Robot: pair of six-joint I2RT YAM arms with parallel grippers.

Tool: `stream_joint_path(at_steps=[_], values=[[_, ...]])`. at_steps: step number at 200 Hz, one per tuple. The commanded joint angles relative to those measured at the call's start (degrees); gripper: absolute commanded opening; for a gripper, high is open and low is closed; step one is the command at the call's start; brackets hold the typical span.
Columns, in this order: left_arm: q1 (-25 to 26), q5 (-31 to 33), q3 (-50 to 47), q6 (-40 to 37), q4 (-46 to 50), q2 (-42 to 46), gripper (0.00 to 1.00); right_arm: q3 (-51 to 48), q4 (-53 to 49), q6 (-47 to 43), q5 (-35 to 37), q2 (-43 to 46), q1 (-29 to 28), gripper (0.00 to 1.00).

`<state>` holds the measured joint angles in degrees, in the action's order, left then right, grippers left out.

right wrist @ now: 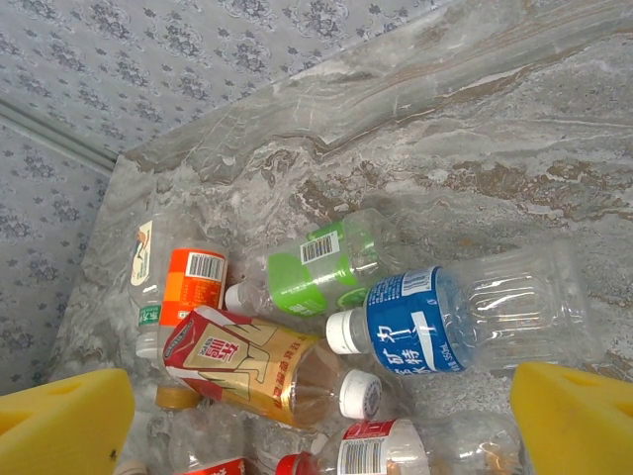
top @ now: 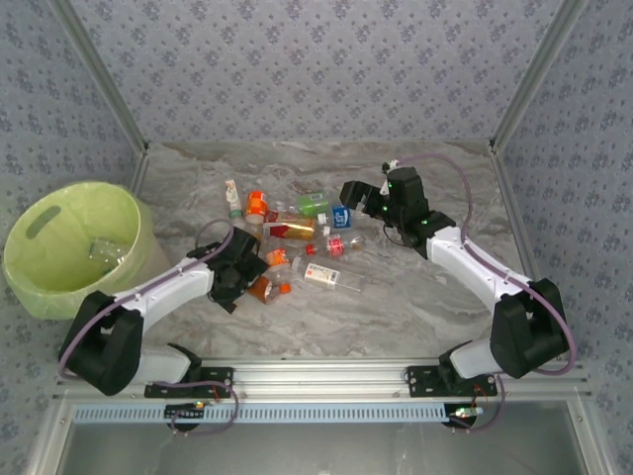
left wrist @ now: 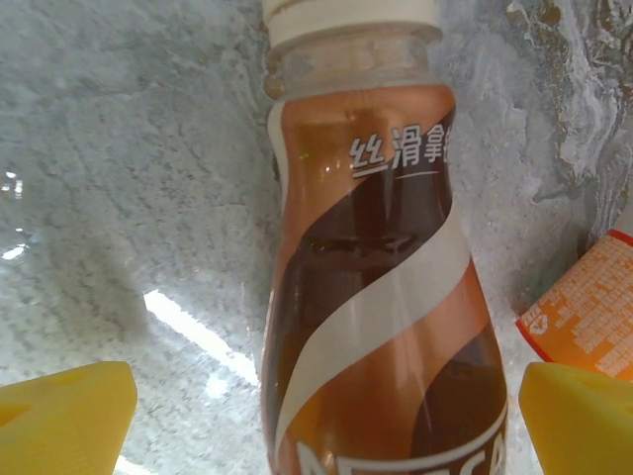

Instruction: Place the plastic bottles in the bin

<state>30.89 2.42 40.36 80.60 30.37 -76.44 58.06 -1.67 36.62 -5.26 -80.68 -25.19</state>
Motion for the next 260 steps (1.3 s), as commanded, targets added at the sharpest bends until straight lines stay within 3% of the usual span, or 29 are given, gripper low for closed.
stream_joint_path(at_steps=[1, 10, 35, 59, 81, 115, 138, 190, 260], values=[[0.73, 1.51, 0.36, 2.19, -3.54, -0.8, 0.96, 0.21, -1.55, 0.73, 1.15, -0.34, 0.28, 1.0], [0.93, 1.61, -0.25, 2.12, -5.47, -1.14, 0.91, 0.21, -1.72, 0.78, 1.21, -0.34, 0.23, 1.0], [1.69, 2.08, -0.57, 1.08, -8.57, -1.94, 0.66, 0.2, -1.53, 0.04, 0.21, -0.37, 0.08, 1.0], [2.24, 2.92, -0.27, 0.61, -8.38, -2.57, 0.57, 0.27, -1.12, -0.06, -1.31, -0.42, -0.07, 1.0], [2.15, 2.77, -1.04, -0.3, -9.49, -2.45, 0.52, 0.6, -0.87, -7.4, -4.68, -0.42, -0.52, 1.0], [2.15, 3.12, -1.14, -5.48, -10.94, -1.55, 0.49, 1.9, -5.59, -17.28, -6.42, -0.41, -2.39, 1.0], [2.13, 4.09, 0.47, -11.31, -8.9, 0.66, 0.49, 2.02, -6.7, -18.86, -5.97, -0.24, -3.42, 1.0], [2.15, 12.64, 5.34, -22.71, -0.34, 8.93, 0.48, -0.42, -1.15, -26.14, -8.99, 0.35, -5.7, 1.0], [1.41, 21.53, 14.78, -33.83, 2.16, 14.98, 0.47, -1.07, 5.37, -29.06, -9.06, 0.96, -7.57, 1.0]])
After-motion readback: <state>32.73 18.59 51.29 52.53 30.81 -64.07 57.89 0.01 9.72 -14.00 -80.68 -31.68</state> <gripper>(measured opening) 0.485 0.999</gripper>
